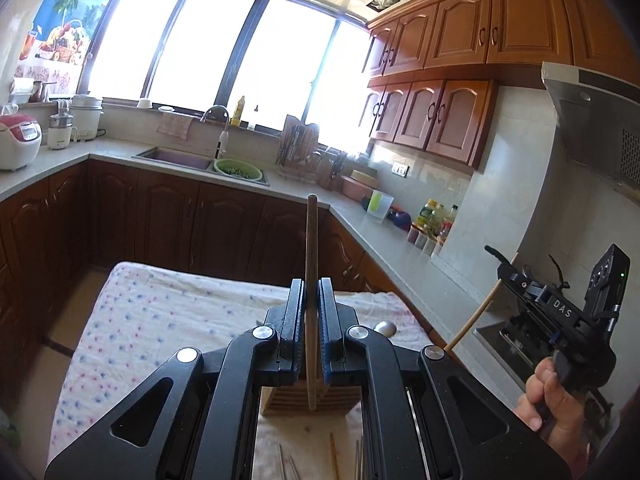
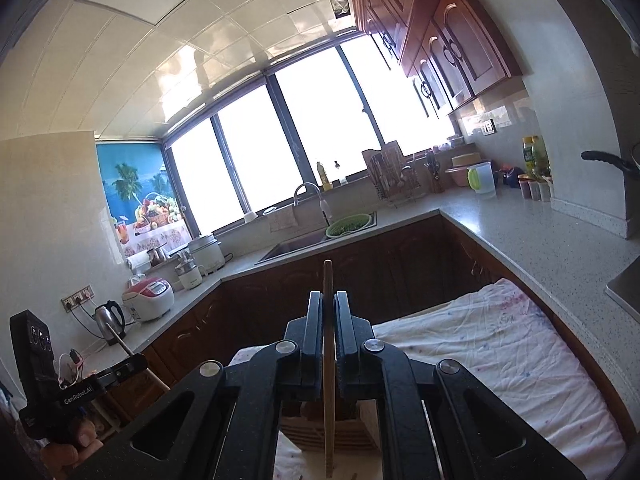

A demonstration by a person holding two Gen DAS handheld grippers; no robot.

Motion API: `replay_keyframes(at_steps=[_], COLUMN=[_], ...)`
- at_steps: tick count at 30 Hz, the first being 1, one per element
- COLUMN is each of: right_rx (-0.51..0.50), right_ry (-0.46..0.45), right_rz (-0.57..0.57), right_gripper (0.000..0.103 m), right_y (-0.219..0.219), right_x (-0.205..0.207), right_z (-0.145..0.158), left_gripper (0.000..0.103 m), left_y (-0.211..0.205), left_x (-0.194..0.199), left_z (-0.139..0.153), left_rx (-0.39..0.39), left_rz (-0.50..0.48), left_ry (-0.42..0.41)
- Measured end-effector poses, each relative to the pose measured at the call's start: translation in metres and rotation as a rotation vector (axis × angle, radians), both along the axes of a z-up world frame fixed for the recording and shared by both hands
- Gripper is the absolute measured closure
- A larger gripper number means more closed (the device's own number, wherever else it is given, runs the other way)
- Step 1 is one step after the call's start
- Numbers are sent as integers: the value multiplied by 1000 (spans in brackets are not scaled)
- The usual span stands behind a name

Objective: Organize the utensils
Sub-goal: 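Lift both chopsticks and insert them upright into the wooden holder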

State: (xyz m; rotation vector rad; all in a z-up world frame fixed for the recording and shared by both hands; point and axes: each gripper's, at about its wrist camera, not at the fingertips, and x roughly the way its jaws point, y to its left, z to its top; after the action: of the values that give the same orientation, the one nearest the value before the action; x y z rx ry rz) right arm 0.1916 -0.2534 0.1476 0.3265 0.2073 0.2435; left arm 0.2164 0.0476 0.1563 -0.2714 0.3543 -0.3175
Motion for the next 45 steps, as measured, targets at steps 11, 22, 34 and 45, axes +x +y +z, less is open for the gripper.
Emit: replay_keyframes(at_steps=[11, 22, 34, 45], right_rx=[-59, -54, -54, 11], right_ry=[-23, 78, 145, 156], right_rz=[-39, -43, -28, -10], right_gripper=[98, 98, 97, 43], right_y=[22, 23, 22, 12], right_x=[63, 83, 89, 87], right_z=[-13, -66, -80, -79], left_gripper=[97, 97, 96, 61], left_y=[-19, -32, -43, -37], left_x=[60, 77, 80, 71], left_z=[-33, -84, -90, -79], left_rx=[26, 52, 95, 84], left_rz=[64, 38, 31, 59], left_ry=[33, 150, 172, 168])
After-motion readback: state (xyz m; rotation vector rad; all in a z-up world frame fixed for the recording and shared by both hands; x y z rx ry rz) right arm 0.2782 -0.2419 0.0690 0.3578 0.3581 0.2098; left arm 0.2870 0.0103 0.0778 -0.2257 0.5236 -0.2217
